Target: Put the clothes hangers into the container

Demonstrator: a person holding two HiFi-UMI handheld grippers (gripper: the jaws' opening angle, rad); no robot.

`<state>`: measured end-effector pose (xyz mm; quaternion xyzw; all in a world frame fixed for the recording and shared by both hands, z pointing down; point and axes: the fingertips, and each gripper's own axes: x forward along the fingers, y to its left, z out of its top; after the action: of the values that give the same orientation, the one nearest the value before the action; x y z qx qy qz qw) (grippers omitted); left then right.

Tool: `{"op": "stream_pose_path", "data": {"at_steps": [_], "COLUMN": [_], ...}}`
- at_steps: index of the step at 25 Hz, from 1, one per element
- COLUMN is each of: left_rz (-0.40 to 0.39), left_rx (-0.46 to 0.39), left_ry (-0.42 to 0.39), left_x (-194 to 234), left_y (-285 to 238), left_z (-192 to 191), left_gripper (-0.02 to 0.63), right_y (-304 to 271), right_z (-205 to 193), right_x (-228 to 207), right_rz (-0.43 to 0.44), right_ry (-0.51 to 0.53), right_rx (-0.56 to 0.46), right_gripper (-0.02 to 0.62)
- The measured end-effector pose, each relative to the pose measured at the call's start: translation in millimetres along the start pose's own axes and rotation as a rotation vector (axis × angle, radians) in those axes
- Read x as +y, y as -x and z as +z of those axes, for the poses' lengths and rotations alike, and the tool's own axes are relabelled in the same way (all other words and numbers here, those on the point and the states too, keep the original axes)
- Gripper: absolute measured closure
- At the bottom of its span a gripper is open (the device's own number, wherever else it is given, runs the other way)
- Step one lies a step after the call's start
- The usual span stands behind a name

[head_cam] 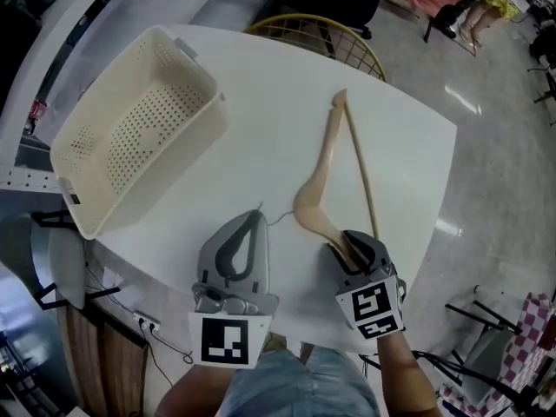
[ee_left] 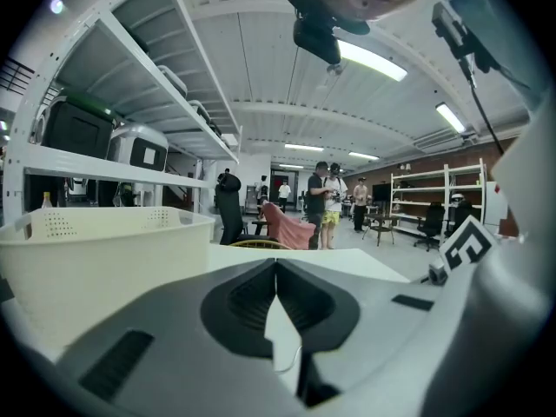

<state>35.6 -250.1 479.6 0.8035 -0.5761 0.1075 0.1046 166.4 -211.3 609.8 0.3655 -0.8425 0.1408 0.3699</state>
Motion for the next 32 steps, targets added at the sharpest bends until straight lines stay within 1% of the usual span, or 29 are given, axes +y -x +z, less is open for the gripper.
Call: {"op": "stream_pose_path", "data": {"at_steps": [1, 5, 6, 9, 11, 16, 21, 26, 29, 32], "left_rz": [0.002, 0.004, 0.004, 0.006, 0.012, 0.037, 0.06, 0.098, 0.13, 0.171], "left_rx": [0.0, -0.009, -0.012, -0.015, -0.017, -0.04, -0.083, -0.133, -0.175, -0.245], "left_ry": [0.0, 0.0, 0.0, -0.005, -0.007, -0.017, -0.045, -0.054, -0.062, -0.107], "left_x": [1.1, 1.5, 0.8, -2.2, -3.3, -3.8, -6.2, -12.8, -19.6, -22.2], "left_y": [-0.5, -1.6, -1.4, 0.7, 3.7, 17.2, 34.6, 58.8, 82.3, 103.2], "left_z": [0.0, 1.8, 2.7, 5.2, 7.5, 18.6, 35.6, 58.6, 77.5, 98.7], "left_gripper": [0.594, 0.594, 0.594, 0.594, 0.594, 0.594, 0.594, 0.594, 0.594, 0.594], "right_y": [-1.8, -4.3, -4.7, -4.7, -3.7, 8.3, 30.8, 71.6, 108.7, 141.1], "right_z": [-0.4, 0.0, 0.2, 0.1, 2.1, 19.7, 54.1, 95.0, 115.0, 143.6], "right_x": [1.6, 0.6, 0.2, 0.0, -0.4, -5.6, -9.7, -6.9, -2.8, -3.2], "right_rz": [0.01, 0.043, 0.046, 0.039, 0.027, -0.008, -0.024, -0.023, -0.027, -0.021], "right_ry": [0.009, -0.007, -0.006, 0.001, -0.014, -0.069, -0.095, -0.096, -0.091, -0.065], "right_rx": [0.013, 0.044, 0.049, 0.045, 0.025, -0.059, -0.165, -0.283, -0.355, -0.449], "right_gripper": [0.456, 0.473, 0.5, 0.503, 0.503, 0.505, 0.505, 0.505, 0.505, 0.505]}}
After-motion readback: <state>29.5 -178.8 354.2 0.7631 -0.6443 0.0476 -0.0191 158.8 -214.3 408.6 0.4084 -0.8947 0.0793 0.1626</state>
